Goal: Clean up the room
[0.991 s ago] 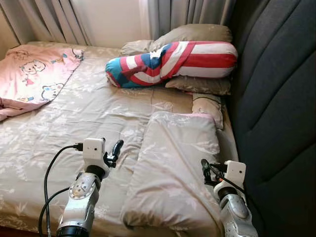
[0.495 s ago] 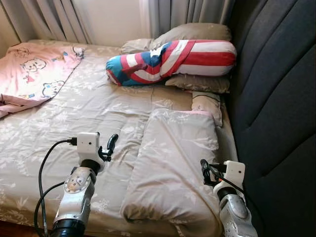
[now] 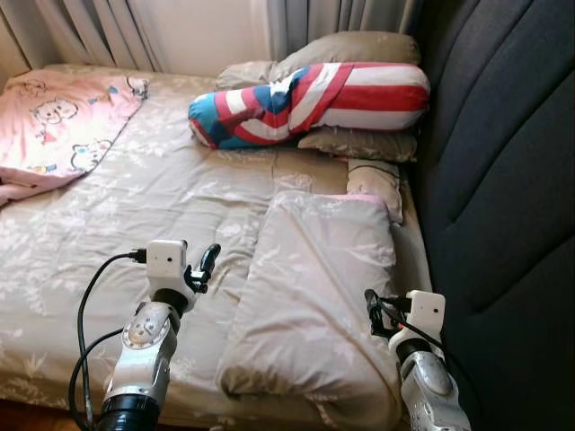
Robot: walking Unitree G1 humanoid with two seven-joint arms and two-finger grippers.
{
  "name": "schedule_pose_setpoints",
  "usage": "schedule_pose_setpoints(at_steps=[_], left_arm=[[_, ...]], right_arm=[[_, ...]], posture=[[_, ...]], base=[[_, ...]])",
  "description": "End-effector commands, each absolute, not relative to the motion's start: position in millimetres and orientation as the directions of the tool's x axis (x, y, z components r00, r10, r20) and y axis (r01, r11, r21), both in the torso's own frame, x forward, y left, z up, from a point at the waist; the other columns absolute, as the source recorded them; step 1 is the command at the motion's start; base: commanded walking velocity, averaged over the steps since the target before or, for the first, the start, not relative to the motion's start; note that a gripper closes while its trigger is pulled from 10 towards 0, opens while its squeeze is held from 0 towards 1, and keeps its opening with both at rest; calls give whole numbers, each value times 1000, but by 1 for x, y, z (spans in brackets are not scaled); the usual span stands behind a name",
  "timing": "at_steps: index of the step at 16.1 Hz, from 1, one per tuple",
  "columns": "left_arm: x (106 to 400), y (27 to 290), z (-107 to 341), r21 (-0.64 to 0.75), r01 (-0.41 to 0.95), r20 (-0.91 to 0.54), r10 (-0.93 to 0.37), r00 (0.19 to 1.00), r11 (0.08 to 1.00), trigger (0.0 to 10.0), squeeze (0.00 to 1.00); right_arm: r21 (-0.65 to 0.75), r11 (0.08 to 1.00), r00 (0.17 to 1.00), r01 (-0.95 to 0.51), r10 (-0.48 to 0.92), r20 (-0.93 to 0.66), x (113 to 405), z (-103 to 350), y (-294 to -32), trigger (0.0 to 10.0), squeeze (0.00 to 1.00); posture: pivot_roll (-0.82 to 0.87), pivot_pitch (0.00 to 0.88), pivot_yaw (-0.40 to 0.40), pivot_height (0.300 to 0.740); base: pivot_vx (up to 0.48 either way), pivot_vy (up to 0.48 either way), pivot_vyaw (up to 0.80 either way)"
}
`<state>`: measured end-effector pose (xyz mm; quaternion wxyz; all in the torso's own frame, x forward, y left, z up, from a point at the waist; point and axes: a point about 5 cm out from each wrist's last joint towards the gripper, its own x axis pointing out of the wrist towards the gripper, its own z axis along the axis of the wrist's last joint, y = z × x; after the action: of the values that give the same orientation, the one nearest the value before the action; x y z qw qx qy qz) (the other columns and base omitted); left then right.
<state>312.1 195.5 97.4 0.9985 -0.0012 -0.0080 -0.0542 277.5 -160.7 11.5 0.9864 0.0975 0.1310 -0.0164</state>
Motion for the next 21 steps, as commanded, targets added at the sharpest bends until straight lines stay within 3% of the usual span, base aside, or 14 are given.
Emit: schedule_pose_setpoints(at_steps=[1, 10, 16, 17, 18, 19, 21], left_arm=[[309, 196, 93, 6, 111, 4, -111, 994, 994, 10000, 0], [314, 191, 92, 12, 143, -17, -143, 990, 990, 10000, 0], [306, 191, 102, 26, 169, 2, -170, 986, 985, 10000, 0], [301, 194, 101, 36, 173, -8, -173, 985, 984, 10000, 0], [296, 198, 101, 44, 174, -16, -173, 985, 984, 10000, 0], [293, 201, 102, 48, 171, -20, -171, 985, 984, 10000, 0], [288, 206, 104, 60, 174, -32, -173, 984, 983, 10000, 0]], right_arm=[[189, 980, 964, 60, -8, -267, 277, 11, -161, 10000, 0], [172, 984, 941, 45, 16, -339, 298, 15, -156, 10000, 0], [157, 956, 844, 247, -133, -519, 321, 21, -184, 10000, 0], [162, 953, 848, 257, -142, -511, 324, 25, -187, 10000, 565], [181, 946, 855, 267, -146, -498, 327, 29, -188, 10000, 941], [183, 944, 856, 276, -155, -493, 329, 31, -190, 10000, 1000], [221, 933, 856, 284, -143, -497, 333, 34, -190, 10000, 1000]], posture=[[4, 124, -53, 669], [12, 126, -46, 669], [67, 226, -5, 669], [81, 241, 14, 669], [87, 253, 26, 669], [90, 260, 35, 669], [100, 288, 55, 669]], base=[[0, 0, 0], [0, 0, 0], [0, 0, 0], [0, 0, 0], [0, 0, 0], [0, 0, 0], [0, 0, 0]])
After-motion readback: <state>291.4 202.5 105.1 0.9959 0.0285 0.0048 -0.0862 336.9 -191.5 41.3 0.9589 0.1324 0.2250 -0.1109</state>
